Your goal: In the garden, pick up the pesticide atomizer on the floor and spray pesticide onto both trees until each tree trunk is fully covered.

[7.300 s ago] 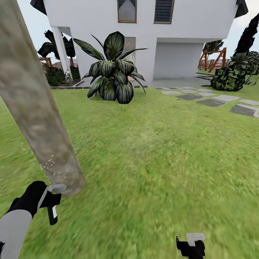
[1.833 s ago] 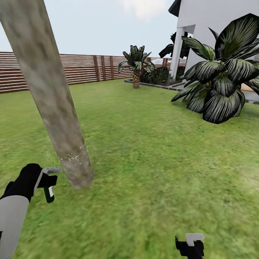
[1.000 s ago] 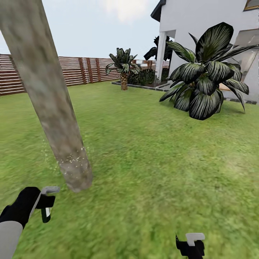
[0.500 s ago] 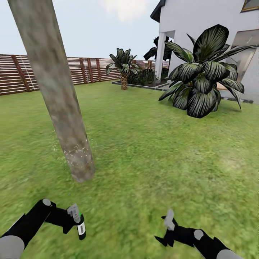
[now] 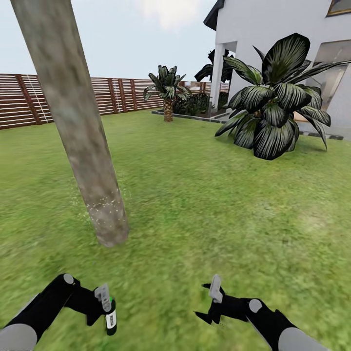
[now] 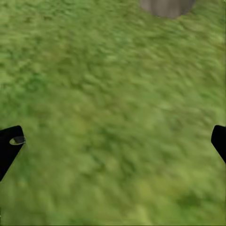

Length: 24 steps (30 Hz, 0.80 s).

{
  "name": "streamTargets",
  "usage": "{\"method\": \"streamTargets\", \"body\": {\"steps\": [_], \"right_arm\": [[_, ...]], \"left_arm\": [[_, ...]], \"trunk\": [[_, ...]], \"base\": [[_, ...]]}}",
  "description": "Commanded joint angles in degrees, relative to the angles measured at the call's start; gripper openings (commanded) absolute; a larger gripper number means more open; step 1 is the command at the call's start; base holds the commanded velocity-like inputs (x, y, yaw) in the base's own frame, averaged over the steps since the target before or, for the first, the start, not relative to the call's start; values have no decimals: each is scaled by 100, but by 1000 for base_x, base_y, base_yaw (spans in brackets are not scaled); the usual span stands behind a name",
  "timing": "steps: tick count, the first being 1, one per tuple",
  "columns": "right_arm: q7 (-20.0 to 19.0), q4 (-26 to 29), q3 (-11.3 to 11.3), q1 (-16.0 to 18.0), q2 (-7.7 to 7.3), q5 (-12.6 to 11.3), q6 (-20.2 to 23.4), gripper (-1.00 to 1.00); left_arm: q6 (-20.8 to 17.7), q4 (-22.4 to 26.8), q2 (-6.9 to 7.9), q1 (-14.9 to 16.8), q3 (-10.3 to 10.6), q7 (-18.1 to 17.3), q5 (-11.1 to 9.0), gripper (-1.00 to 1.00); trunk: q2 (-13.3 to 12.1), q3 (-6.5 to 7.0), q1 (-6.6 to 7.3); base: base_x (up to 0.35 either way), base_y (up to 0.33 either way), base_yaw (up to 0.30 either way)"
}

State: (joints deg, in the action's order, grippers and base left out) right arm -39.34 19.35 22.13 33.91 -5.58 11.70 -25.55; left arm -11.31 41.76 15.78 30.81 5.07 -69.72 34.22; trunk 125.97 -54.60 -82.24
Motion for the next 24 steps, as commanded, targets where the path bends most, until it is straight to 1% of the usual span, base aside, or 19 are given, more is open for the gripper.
{"method": "streamTargets", "body": {"steps": [1, 4, 10, 11, 12, 15, 16, 17, 20, 21, 24], "right_arm": [[-28, 38, -6, 2, 32, 63, -27, 100], [-124, 135, 0, 2, 118, 90, 54, 100], [-317, 328, 2, 2, 142, 101, 246, 100], [-349, 360, 2, 2, 166, 105, 278, 100], [-1423, 1864, 2, 2, 184, 108, 931, 100], [-1585, 1960, 2, 2, 233, 113, 944, 100], [-1598, 1971, 2, 2, 242, 113, 945, 100], [-1609, 2023, 2, 2, 250, 113, 946, 100], [-1640, 2178, 2, 2, 257, 112, 953, 100], [-1677, 2204, 2, 2, 258, 113, 954, -100], [-1729, 2232, 2, 2, 259, 114, 955, -100]], "left_arm": [[-65, 20, -29, 8, 48, -23, 35, -100], [-84, 11, -128, 103, 143, -24, 127, -100], [-81, -101, -324, 295, 334, -24, 311, -100], [-77, -133, -357, 327, 366, -24, 342, -100], [-76, -304, -1501, 630, 398, -24, 1884, -100], [-74, -417, -1644, 716, 405, -30, 2044, -100], [-74, -426, -1676, 723, 406, -31, 2084, -100], [-73, -433, -1727, 728, 406, -33, 2164, -100], [-73, -439, -1815, 736, 407, -37, 2349, -100], [-69, -440, -1847, 737, 407, -54, 2395, -100], [-43, -440, -1878, 734, 414, -79, 2436, -100]], "trunk": [[2, -5, 1], [2, -5, 1], [2, -5, 1], [2, -5, 1], [2, -5, 1], [2, -5, 1], [2, -5, 1], [2, -5, 1], [2, -5, 1], [2, -5, 1], [2, -5, 1]], "base": [[0, 0, 0], [0, 0, 0], [0, 0, 0], [0, 0, 0], [0, 0, 0], [0, 0, 0], [0, 0, 0], [0, 0, 0], [0, 0, 0], [0, 0, 0], [0, 0, 0]]}}
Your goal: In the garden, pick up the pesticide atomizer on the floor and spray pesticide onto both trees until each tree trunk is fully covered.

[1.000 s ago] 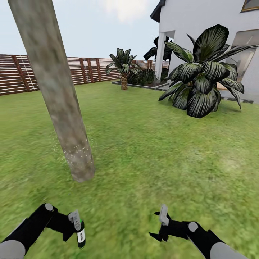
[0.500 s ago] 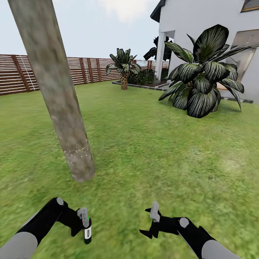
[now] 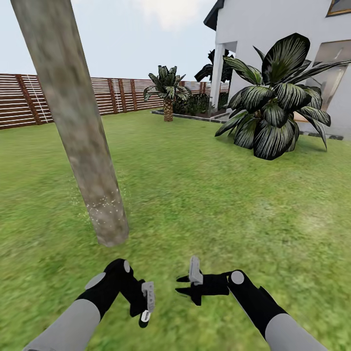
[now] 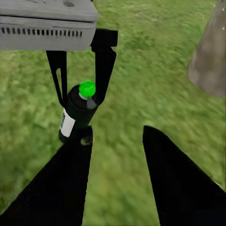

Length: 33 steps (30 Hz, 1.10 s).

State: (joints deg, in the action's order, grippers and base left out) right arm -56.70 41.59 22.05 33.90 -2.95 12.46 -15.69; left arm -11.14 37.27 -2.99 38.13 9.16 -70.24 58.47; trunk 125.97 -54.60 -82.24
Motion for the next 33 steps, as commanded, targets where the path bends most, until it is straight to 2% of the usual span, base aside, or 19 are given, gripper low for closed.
{"method": "streamTargets", "body": {"steps": [1, 5, 8, 12, 15, 18, 19, 21, 24, 26, 33], "right_arm": [[0, 8, 10, 3, -4, 37, -31, -100], [-6, -3, 6, 3, -10, 49, -35, -100], [-4, -26, 2, 3, -29, 54, -38, -100], [-6, -36, 1, 3, -44, 55, -39, -100], [-3, -37, 1, 3, -47, 55, -39, -100], [0, -37, 1, 3, -49, 61, -39, -100], [0, -42, 1, 3, -59, 62, -39, -100], [1, -45, 1, 3, -64, 63, -39, -100], [1, -43, 1, 3, -56, 64, -39, -100], [1, -39, 1, 3, -43, 64, -39, -100], [1, -37, 1, 3, -22, 61, -39, -100]], "left_arm": [[-3, 8, -5, 3, 5, -30, 13, -100], [522, 13, -14, 7, -1, -33, 11, -100], [633, 40, -14, 17, -7, -53, -24, -100], [702, 14, -17, 19, -17, -110, -64, -100], [738, 55, -31, 19, -20, -346, -77, -100], [744, 74, -102, 19, -28, -436, -81, -100], [735, 77, -183, 19, -28, -444, -84, -100], [728, 80, -284, 39, -35, -439, -135, -100], [722, 79, -320, 58, -37, -387, -380, -100], [714, 84, -332, 67, -37, -367, -451, -100], [701, 87, -377, 70, -44, -231, -483, -100]], "trunk": [[2, -5, 1], [2, -5, 1], [2, -5, 1], [2, -5, 1], [2, -5, 1], [2, -5, 1], [2, -5, 1], [2, -5, 1], [2, -5, 1], [2, -5, 1], [2, -5, 1]], "base": [[0, 0, 0], [0, 0, 0], [0, 0, 0], [0, 0, 0], [0, 0, 0], [0, 0, 0], [0, 0, 0], [0, 0, 0], [0, 0, 0], [0, 0, 0], [0, 0, 0]]}}
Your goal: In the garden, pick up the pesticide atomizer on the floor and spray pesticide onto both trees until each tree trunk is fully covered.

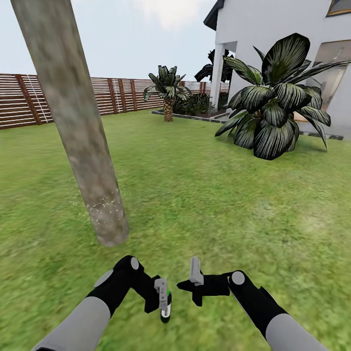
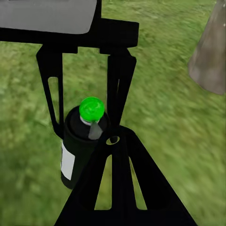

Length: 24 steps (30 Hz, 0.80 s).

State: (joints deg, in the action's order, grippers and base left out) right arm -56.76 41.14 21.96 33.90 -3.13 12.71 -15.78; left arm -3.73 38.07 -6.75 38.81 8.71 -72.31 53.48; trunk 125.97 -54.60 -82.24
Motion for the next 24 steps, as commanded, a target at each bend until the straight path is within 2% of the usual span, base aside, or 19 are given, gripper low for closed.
{"method": "streamTargets", "body": {"steps": [1, 10, 19, 22, 24], "right_arm": [[7, 8, 10, 3, -4, 38, -30, -100], [7, 8, 12, 3, -4, 39, -30, -100], [8, 0, 14, 3, -4, 39, -30, -100], [7, -1, 12, 3, -4, 39, -30, -100], [9, -1, 10, 3, -4, 39, -30, -100]], "left_arm": [[-44, 8, -2, 3, 0, -13, 14, -100], [-54, 5, -61, -2, -19, 27, 13, -100], [-49, -10, -96, -5, -28, 225, 3, -100], [-53, -9, -91, -5, -18, 220, -294, -100], [-56, -10, -90, -5, -12, 218, -398, -100]], "trunk": [[2, -5, 1], [2, -5, 1], [2, -5, 1], [2, -5, 1], [2, -5, 1]], "base": [[0, 0, 0], [0, 0, 0], [0, 0, 0], [0, 0, 0], [0, 0, 0]]}}
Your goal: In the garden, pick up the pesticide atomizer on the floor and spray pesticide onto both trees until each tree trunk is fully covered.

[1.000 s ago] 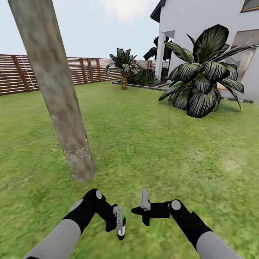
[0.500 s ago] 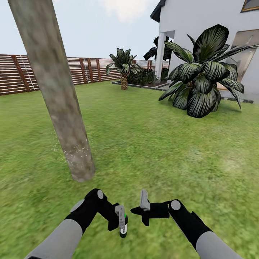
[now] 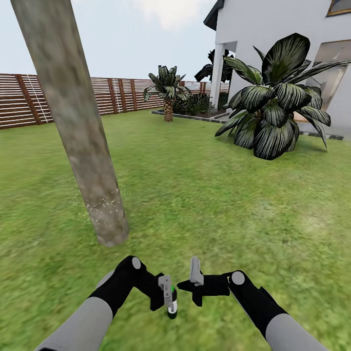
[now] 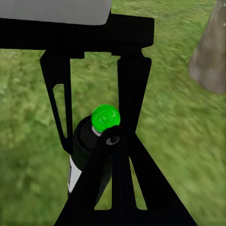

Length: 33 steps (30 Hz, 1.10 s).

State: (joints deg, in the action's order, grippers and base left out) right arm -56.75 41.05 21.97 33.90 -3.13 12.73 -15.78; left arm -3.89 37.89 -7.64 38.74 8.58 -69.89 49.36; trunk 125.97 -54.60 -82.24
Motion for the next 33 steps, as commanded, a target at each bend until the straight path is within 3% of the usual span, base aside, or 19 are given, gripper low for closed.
{"method": "streamTargets", "body": {"steps": [1, 12, 21, 33], "right_arm": [[7, 8, 10, 3, -4, 37, -30, -100], [6, 8, 9, 3, -4, 37, -31, -100], [6, -1, 9, 3, -18, 37, -39, -100], [7, -1, 12, 3, -21, 37, -39, -100]], "left_arm": [[-41, 8, -1, 2, 2, -24, 1, -100], [-42, 15, -1, 2, 10, -25, -28, -100], [-15, -24, -1, 2, 4, -25, -219, -100], [-7, -32, 8, 4, 9, -25, -225, -100]], "trunk": [[2, -5, 1], [2, -5, 1], [2, -5, 1], [2, -5, 1]], "base": [[0, 0, 0], [0, 0, 0], [0, 0, 0], [0, 0, 0]]}}
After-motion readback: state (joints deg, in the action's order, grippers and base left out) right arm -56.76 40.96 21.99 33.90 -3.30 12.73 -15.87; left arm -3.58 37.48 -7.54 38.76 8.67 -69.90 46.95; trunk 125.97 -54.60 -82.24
